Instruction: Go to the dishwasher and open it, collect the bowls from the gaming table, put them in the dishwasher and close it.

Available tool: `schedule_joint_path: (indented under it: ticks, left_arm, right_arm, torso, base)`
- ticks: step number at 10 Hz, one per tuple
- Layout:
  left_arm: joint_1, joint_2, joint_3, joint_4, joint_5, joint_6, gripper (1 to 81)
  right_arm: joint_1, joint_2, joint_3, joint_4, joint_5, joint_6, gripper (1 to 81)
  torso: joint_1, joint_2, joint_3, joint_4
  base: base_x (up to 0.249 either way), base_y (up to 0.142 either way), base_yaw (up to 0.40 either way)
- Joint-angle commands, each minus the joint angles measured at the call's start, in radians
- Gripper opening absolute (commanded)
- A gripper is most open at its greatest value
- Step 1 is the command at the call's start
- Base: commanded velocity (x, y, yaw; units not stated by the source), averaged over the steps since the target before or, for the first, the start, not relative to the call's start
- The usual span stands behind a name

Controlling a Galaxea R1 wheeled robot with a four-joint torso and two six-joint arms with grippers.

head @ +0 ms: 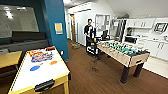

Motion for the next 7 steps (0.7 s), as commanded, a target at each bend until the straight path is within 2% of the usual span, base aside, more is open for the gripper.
schedule_joint_path:
  ticks: [1,2,7]
  left_arm:
    - [-0.057,0.004,-0.001,0.010,0.055,0.001,1.0]
    - [-0.055,0.005,-0.001,0.029,0.055,0.000,1.0]
    - [-0.055,0.010,-0.001,0.028,0.055,-0.002,1.0]
  right_arm:
    - [0.044,-0.011,-0.006,-0.006,-0.038,-0.002,1.0]
    - [0.045,-0.011,-0.006,-0.006,-0.038,-0.002,1.0]
    - [0.042,-0.011,-0.006,-0.006,-0.038,-0.002,1.0]
  torso:
    - [0.000,0.000,0.000,0.000]
    - [0.000,0.000,0.000,0.000]
    - [0.000,0.000,0.000,0.000]
  base:
    - [0.000,0.000,-0.375]
    - [0.000,0.000,-0.394]
    - [0.000,0.000,-0.398]
